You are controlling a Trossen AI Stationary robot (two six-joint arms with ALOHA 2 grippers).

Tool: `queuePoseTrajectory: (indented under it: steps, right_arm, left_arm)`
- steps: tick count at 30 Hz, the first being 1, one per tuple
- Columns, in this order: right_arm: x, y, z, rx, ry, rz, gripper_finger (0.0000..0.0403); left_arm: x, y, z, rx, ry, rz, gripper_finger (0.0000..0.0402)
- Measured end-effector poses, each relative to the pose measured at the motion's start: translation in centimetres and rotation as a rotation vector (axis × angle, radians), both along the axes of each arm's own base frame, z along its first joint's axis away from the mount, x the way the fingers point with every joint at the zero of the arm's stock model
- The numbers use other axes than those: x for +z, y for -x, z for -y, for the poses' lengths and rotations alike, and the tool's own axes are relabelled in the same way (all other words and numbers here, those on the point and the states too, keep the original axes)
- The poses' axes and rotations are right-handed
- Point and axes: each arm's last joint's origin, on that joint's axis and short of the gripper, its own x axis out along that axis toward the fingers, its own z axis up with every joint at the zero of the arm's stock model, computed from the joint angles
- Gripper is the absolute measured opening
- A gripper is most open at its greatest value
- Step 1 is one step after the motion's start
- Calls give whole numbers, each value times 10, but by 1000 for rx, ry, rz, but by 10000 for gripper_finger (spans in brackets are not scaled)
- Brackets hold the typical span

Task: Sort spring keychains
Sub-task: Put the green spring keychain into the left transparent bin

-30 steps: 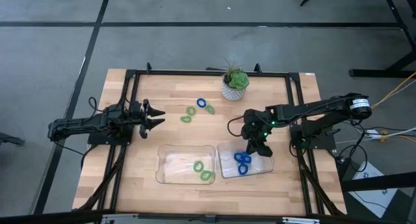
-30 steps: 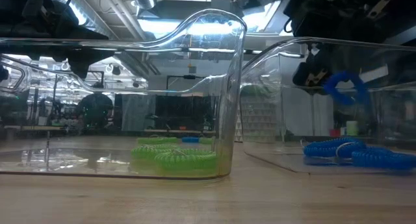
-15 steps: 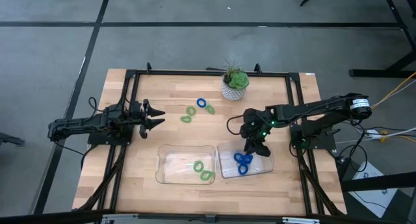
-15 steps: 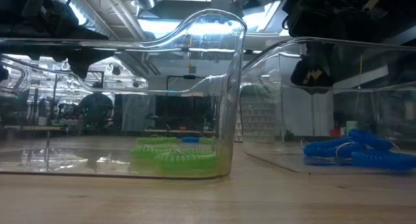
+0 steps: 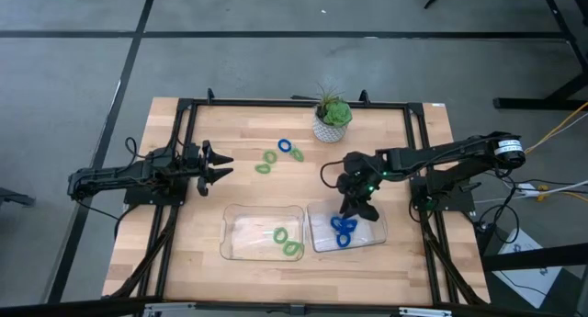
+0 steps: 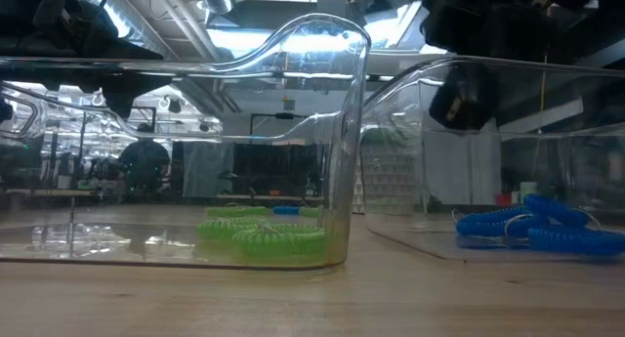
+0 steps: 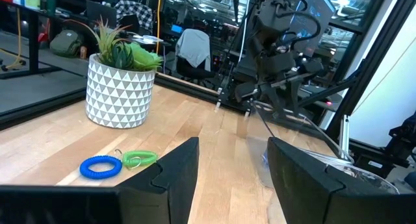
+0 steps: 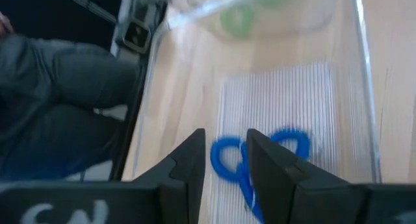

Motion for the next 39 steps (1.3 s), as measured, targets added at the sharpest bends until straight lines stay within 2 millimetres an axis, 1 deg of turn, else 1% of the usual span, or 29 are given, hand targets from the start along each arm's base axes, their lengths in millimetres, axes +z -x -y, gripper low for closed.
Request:
queuePoseTrajectory:
  steps: [8,19,26,29,33,39]
  right_arm:
    - [13,-12,0,-26,-29,167,112]
    - [30,-23,0,-27,-32,391,112]
    - [36,-28,3,-112,19,471,112]
    - [39,-31,8,-195,62,510,112]
    - [42,-33,24,-367,77,515,112]
    - [51,-34,43,-454,67,600,112]
  left_arm:
    - [0,0,0,0,0,0,178]
    - [0,0,0,0,0,0,178]
    - [0,0,0,0,0,0,178]
    - [0,0,0,0,0,0,178]
    - [0,0,0,1,0,0,178]
    - [0,0,0,1,0,0,178]
